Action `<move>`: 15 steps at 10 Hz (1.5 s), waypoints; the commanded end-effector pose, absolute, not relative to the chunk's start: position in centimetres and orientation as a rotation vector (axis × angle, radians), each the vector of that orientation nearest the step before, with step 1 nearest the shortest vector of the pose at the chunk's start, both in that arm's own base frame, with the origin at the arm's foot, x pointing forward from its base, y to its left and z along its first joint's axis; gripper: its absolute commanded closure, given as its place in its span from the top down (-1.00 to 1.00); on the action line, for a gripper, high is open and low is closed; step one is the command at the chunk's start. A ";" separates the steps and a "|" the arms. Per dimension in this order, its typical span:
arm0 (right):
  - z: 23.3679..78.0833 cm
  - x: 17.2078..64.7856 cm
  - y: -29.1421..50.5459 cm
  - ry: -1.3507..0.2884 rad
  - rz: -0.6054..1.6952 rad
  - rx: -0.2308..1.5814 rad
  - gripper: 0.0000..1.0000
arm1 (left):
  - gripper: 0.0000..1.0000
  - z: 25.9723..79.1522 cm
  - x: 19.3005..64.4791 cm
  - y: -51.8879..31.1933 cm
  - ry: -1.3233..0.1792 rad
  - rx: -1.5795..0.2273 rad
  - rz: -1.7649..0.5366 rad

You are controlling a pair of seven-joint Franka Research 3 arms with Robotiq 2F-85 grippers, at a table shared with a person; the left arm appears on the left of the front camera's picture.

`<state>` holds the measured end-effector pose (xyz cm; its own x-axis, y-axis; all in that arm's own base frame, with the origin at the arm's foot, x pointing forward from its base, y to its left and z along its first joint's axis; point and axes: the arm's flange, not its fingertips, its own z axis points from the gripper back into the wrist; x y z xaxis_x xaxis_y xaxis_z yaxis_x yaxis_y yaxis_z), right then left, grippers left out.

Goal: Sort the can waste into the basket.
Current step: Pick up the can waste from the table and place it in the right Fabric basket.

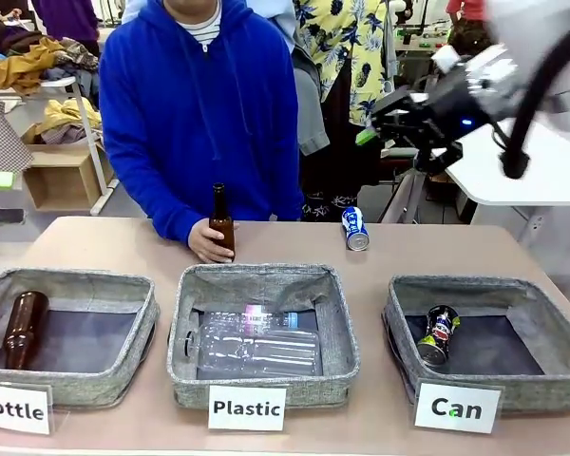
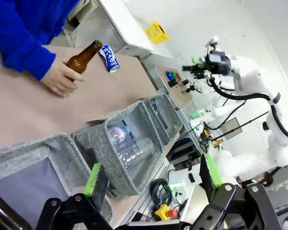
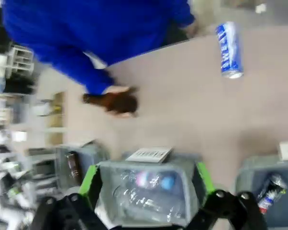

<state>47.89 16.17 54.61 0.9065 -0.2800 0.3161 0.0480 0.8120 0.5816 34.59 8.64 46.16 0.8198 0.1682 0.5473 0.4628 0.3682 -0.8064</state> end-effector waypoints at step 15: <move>40.6 73.7 21.5 -0.221 -0.274 0.074 1.00 | 1.00 54.1 26.5 24.0 -0.877 -1.073 -0.047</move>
<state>70.22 20.33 39.24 0.9347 -0.2793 0.2196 0.2580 0.9586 0.1208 26.33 21.27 54.69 0.6806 0.3055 0.6659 0.4729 0.5110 -0.7178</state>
